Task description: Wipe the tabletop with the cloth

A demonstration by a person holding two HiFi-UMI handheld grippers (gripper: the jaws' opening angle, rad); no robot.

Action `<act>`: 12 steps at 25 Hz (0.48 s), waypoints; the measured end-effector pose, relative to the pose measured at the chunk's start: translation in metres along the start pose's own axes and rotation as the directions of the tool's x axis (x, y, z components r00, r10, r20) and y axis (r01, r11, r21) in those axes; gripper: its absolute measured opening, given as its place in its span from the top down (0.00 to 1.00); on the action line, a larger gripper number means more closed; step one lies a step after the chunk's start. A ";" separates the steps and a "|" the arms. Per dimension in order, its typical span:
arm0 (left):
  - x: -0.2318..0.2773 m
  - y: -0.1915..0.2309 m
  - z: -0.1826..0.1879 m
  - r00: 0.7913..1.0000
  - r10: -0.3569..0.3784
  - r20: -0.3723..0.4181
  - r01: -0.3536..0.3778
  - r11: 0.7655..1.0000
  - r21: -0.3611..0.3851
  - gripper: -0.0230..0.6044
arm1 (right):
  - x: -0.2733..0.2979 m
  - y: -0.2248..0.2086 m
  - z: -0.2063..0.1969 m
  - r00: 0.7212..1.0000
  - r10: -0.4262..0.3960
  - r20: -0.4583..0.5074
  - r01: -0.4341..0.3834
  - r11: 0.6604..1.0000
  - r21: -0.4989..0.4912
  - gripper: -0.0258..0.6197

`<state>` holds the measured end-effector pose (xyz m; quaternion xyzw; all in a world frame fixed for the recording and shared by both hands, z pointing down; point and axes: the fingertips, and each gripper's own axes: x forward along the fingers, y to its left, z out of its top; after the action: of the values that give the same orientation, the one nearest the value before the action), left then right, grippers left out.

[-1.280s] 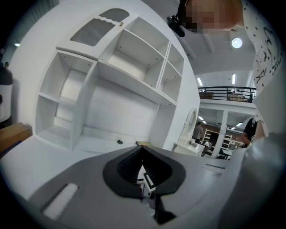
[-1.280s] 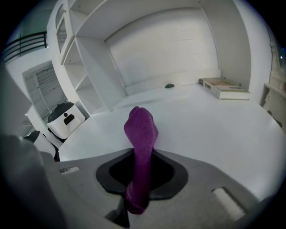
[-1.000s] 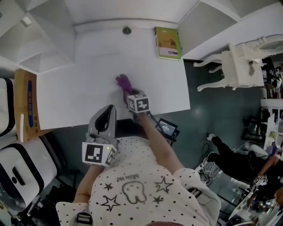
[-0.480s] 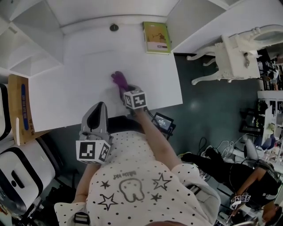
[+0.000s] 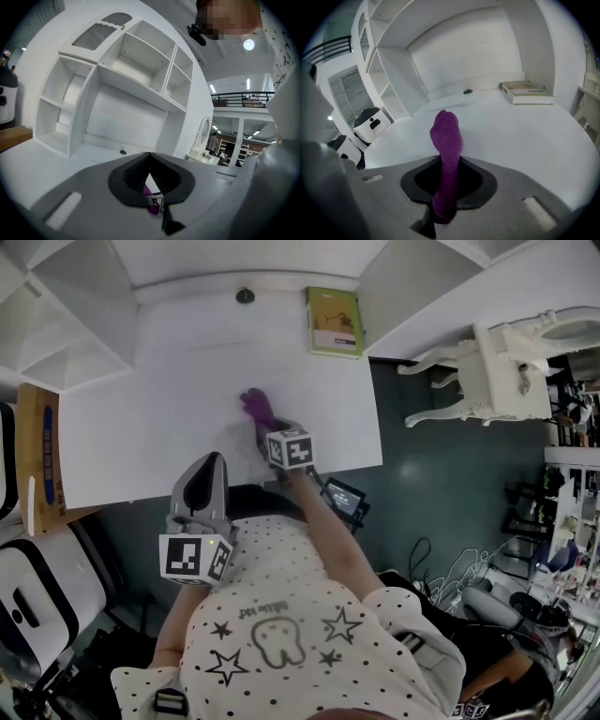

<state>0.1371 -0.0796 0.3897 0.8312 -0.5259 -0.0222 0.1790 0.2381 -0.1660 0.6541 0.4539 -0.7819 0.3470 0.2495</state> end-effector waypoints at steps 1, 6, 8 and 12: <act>0.000 -0.001 0.000 1.000 0.002 0.003 -0.002 1.000 -0.001 0.97 | -0.001 -0.001 0.001 1.000 0.000 0.003 0.000 1.000 -0.001 0.86; 0.004 -0.011 -0.003 1.000 -0.002 -0.001 0.002 1.000 0.004 0.97 | -0.007 -0.014 -0.001 1.000 -0.011 0.007 0.011 1.000 0.007 0.86; 0.006 -0.013 -0.004 1.000 -0.005 0.002 0.005 1.000 0.003 0.97 | -0.008 -0.018 0.000 1.000 -0.013 0.009 0.013 1.000 0.006 0.86; 0.010 -0.018 -0.002 1.000 -0.010 -0.004 0.010 1.000 0.003 0.97 | -0.012 -0.027 0.001 1.000 -0.018 0.015 0.018 1.000 0.016 0.86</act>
<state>0.1577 -0.0812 0.3875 0.8340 -0.5216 -0.0206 0.1785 0.2673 -0.1693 0.6534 0.4655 -0.7768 0.3473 0.2433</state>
